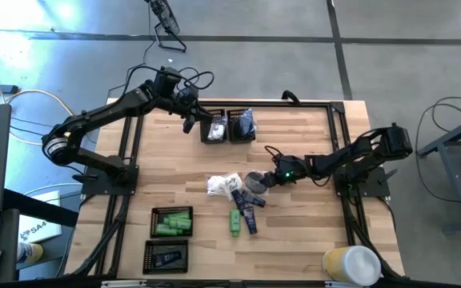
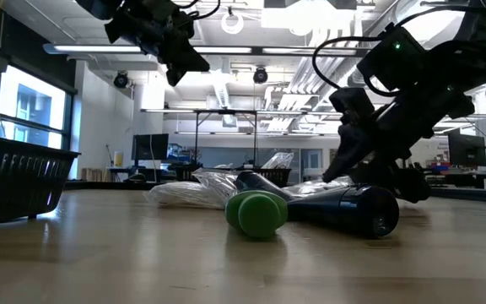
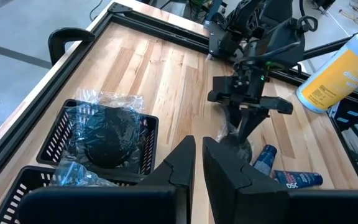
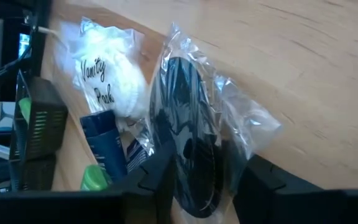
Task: Pick & Place Travel size toiletries
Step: Put the black hairbrush into the top right basket
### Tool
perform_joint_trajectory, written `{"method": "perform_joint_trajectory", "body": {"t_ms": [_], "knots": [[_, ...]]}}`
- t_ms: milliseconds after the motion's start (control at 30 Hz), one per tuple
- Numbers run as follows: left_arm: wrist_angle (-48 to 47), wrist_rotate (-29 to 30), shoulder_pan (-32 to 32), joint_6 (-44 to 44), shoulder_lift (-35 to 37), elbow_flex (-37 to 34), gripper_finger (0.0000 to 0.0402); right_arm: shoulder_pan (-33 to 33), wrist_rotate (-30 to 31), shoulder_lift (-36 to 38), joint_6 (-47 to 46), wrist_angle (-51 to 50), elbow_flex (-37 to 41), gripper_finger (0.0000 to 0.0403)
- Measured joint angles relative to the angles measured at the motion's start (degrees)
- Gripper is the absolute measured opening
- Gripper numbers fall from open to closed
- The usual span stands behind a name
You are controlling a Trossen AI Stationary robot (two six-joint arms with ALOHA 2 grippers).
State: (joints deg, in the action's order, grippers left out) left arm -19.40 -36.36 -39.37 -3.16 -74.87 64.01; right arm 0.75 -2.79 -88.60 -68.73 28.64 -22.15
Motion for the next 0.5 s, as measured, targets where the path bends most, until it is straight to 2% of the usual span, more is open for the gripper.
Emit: {"method": "perform_joint_trajectory", "body": {"t_ms": [300,500], "knots": [[0.0,0.0,0.0,0.0,0.0,0.0,0.0028,0.0,0.3,0.1,1.3,0.7,-0.1,0.0022],[0.0,0.0,0.0,0.0,0.0,0.0,0.0028,0.0,0.9,0.3,1.6,0.4,-0.1,0.0011]]}}
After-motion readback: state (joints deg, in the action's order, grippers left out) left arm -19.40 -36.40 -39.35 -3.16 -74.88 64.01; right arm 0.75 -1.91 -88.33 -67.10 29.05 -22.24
